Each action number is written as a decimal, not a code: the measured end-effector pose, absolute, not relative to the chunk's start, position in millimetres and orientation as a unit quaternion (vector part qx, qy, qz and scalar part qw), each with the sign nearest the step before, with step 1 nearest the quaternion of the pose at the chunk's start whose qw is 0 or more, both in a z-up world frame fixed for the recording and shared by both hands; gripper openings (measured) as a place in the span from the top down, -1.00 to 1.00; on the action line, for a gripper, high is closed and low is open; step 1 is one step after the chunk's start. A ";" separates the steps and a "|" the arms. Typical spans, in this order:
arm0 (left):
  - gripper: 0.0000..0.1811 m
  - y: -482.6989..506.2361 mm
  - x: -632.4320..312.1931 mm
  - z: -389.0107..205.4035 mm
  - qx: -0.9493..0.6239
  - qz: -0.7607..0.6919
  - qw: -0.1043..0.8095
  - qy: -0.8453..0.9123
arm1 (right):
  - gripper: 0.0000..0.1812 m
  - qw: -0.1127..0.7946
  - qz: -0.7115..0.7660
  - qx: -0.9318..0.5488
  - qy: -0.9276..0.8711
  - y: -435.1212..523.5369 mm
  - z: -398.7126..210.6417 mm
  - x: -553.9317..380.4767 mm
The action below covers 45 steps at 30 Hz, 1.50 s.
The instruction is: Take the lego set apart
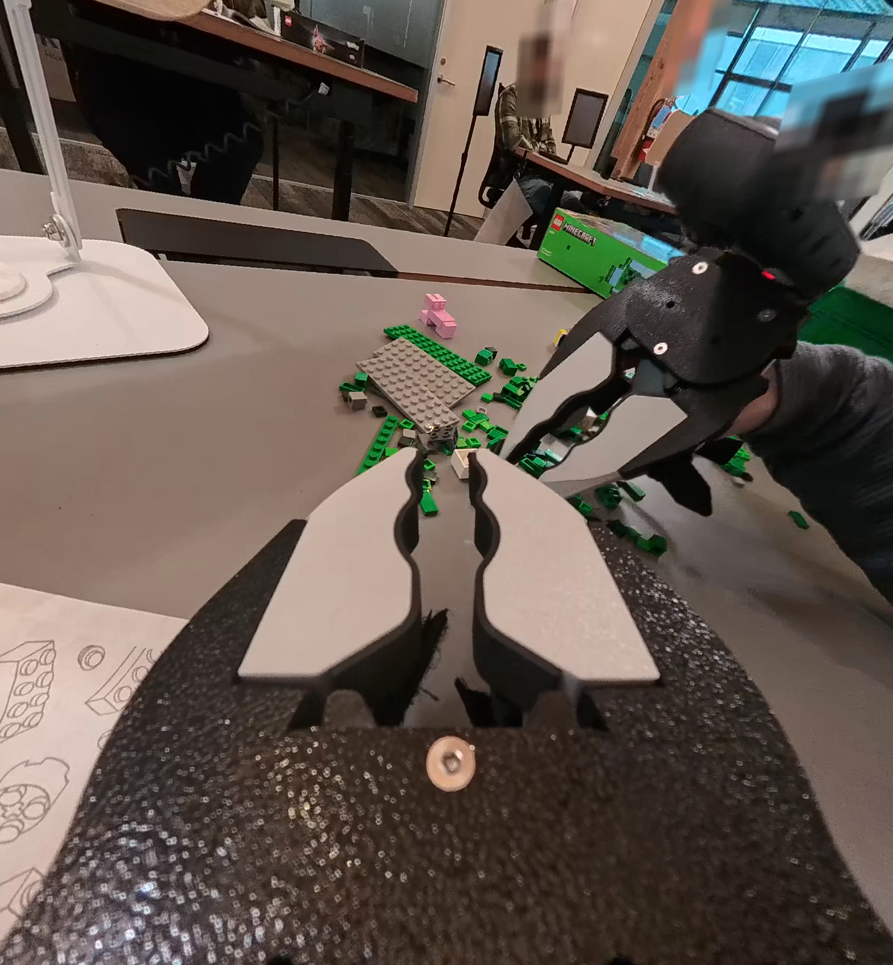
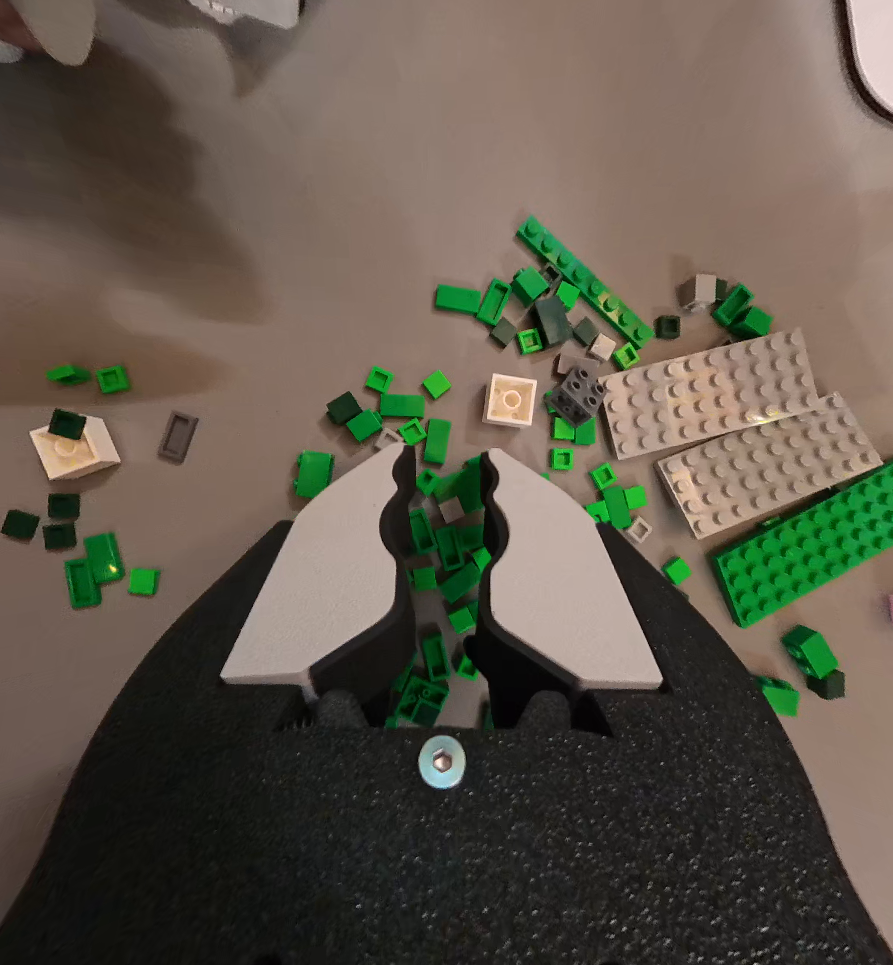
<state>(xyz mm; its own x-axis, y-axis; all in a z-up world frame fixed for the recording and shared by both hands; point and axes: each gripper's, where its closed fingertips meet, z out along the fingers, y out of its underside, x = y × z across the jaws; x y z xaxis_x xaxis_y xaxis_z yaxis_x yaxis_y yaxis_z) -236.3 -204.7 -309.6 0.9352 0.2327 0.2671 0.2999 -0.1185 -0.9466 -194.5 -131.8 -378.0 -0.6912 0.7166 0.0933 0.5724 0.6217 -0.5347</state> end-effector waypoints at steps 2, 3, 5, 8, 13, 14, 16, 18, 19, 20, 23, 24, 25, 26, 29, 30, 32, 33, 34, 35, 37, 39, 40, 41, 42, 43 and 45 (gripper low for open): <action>0.82 -204.7 -236.2 -309.7 -0.748 -0.026 0.639 -0.178 | 0.77 0.149 0.242 -0.367 -0.886 -133.7 -379.7 -197.3; 0.82 -204.7 -236.2 -309.7 -0.748 -0.026 0.639 -0.178 | 0.78 0.147 0.240 -0.366 -0.887 -134.6 -380.7 -197.7; 0.82 -204.7 -236.2 -309.7 -0.748 -0.027 0.639 -0.178 | 0.82 0.142 0.239 -0.362 -0.890 -137.4 -381.0 -197.9; 0.82 -204.8 -236.3 -309.7 -0.747 -0.027 0.639 -0.179 | 0.92 0.141 0.219 -0.354 -0.898 -137.5 -383.2 -196.6; 0.82 -204.8 -236.2 -309.7 -0.747 -0.027 0.639 -0.179 | 0.93 0.159 0.207 -0.343 -0.902 -135.9 -378.3 -197.4; 0.82 -204.8 -236.2 -309.6 -0.747 -0.027 0.640 -0.179 | 0.92 0.157 0.218 -0.337 -0.902 -138.9 -372.9 -195.1; 0.82 -204.9 -236.3 -309.7 -0.747 -0.028 0.640 -0.179 | 0.93 0.131 0.263 -0.305 -0.906 -155.7 -357.3 -182.7; 0.82 -204.7 -236.2 -309.8 -0.747 -0.028 0.639 -0.179 | 0.92 0.083 0.294 -0.260 -0.916 -176.0 -345.5 -160.5; 0.82 -204.7 -236.2 -309.8 -0.747 -0.028 0.639 -0.179 | 0.92 0.056 0.297 -0.240 -0.923 -184.4 -343.6 -148.2; 0.82 -204.8 -236.2 -309.8 -0.748 -0.028 0.639 -0.179 | 0.92 0.035 0.295 -0.223 -0.929 -191.8 -343.8 -137.9; 0.82 -204.8 -236.1 -309.8 -0.748 -0.028 0.639 -0.178 | 0.92 -0.010 0.271 -0.196 -0.942 -206.4 -351.4 -119.3; 0.82 -204.8 -236.0 -309.8 -0.748 -0.028 0.639 -0.178 | 0.92 -0.017 0.260 -0.193 -0.946 -208.1 -354.6 -117.0; 0.82 -204.9 -235.9 -309.8 -0.747 -0.028 0.639 -0.178 | 0.92 -0.019 0.251 -0.191 -0.949 -208.9 -357.2 -116.2; 0.82 -205.0 -235.9 -309.7 -0.747 -0.028 0.640 -0.178 | 0.92 -0.022 0.247 -0.191 -0.950 -209.8 -359.1 -115.4; 0.82 -205.0 -235.9 -309.8 -0.747 -0.028 0.639 -0.178 | 0.83 -0.022 0.249 -0.194 -0.949 -208.2 -358.3 -115.3; 0.82 -205.0 -235.9 -309.8 -0.747 -0.028 0.639 -0.178 | 0.81 -0.010 0.252 -0.201 -0.947 -204.1 -355.6 -118.5; 0.82 -204.9 -235.8 -309.9 -0.747 -0.029 0.639 -0.178 | 0.80 0.029 0.258 -0.229 -0.938 -189.2 -348.7 -130.5; 0.82 -204.9 -235.8 -310.0 -0.748 -0.029 0.639 -0.178 | 0.81 0.068 0.254 -0.250 -0.932 -176.6 -345.7 -142.5; 0.82 -204.7 -235.7 -310.0 -0.748 -0.028 0.639 -0.178 | 0.83 0.110 0.245 -0.273 -0.924 -161.3 -343.9 -155.4; 0.82 -204.7 -235.7 -310.1 -0.748 -0.028 0.639 -0.177 | 0.85 0.142 0.232 -0.298 -0.915 -146.0 -343.5 -166.2; 0.82 -204.7 -235.6 -310.3 -0.749 -0.028 0.638 -0.178 | 0.86 0.175 0.220 -0.339 -0.898 -125.3 -346.4 -180.2; 0.83 -204.8 -235.8 -310.2 -0.748 -0.029 0.639 -0.178 | 0.87 0.188 0.211 -0.353 -0.892 -115.4 -352.1 -188.1; 0.83 -204.8 -236.0 -310.2 -0.748 -0.030 0.639 -0.179 | 0.87 0.193 0.201 -0.349 -0.895 -111.9 -355.2 -190.8; 0.83 -204.9 -236.3 -310.1 -0.747 -0.032 0.639 -0.180 | 0.87 0.194 0.192 -0.344 -0.898 -109.6 -357.5 -193.7; 0.83 -205.0 -236.6 -310.2 -0.747 -0.033 0.639 -0.182 | 0.87 0.187 0.191 -0.339 -0.902 -110.1 -359.0 -196.6; 0.83 -205.0 -236.8 -310.3 -0.747 -0.035 0.639 -0.183 | 0.87 0.174 0.198 -0.335 -0.905 -113.7 -359.9 -199.5; 0.82 -205.2 -237.3 -310.4 -0.746 -0.038 0.639 -0.185 | 0.87 0.132 0.210 -0.327 -0.912 -122.7 -363.9 -203.3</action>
<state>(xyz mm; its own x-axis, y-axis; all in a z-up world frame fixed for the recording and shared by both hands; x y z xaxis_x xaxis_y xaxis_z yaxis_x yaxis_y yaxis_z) -237.3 -205.2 -310.4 0.9288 0.2276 0.2925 0.3240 -0.1152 -0.9390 -203.3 -122.7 -363.9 -0.7514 0.6516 0.1042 0.5402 0.6981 -0.4700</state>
